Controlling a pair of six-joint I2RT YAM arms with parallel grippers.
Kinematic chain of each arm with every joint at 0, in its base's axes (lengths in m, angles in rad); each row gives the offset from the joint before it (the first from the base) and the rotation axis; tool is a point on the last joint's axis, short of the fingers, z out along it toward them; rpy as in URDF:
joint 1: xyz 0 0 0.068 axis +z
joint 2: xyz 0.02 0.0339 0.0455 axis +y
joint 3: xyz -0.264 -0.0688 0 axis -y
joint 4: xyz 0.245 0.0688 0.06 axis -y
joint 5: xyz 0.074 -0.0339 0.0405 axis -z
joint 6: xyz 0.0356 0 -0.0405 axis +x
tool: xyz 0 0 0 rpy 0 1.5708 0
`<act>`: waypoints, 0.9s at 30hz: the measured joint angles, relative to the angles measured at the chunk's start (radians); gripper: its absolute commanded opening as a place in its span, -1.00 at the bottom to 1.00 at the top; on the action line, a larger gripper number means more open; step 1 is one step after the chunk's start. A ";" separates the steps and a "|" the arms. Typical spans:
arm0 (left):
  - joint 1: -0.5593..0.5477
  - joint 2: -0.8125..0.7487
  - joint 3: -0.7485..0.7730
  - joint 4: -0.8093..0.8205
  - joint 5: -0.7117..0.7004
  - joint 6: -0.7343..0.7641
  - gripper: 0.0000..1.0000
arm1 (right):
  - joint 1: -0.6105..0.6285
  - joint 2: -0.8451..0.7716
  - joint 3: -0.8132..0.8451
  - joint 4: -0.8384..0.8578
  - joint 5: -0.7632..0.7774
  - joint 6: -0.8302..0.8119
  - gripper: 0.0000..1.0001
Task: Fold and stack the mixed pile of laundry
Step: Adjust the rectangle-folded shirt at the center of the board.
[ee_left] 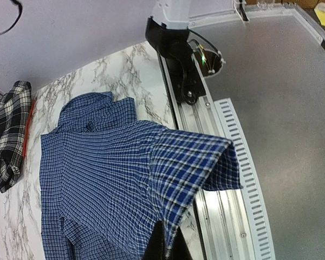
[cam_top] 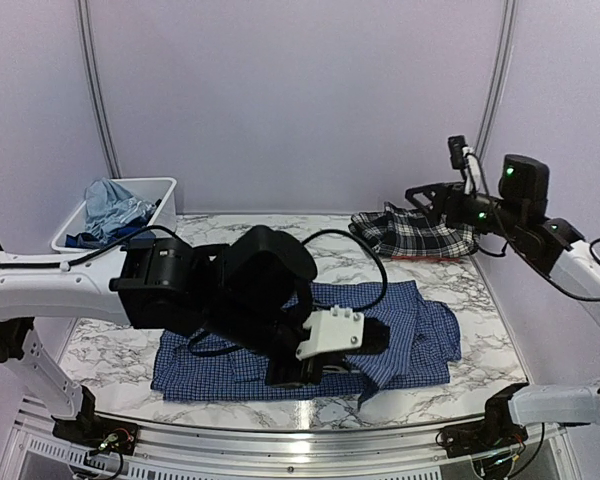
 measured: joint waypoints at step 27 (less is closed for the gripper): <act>0.316 0.098 -0.131 0.198 -0.112 -0.428 -1.00 | 0.047 0.565 -0.087 -0.073 -0.187 -0.036 0.02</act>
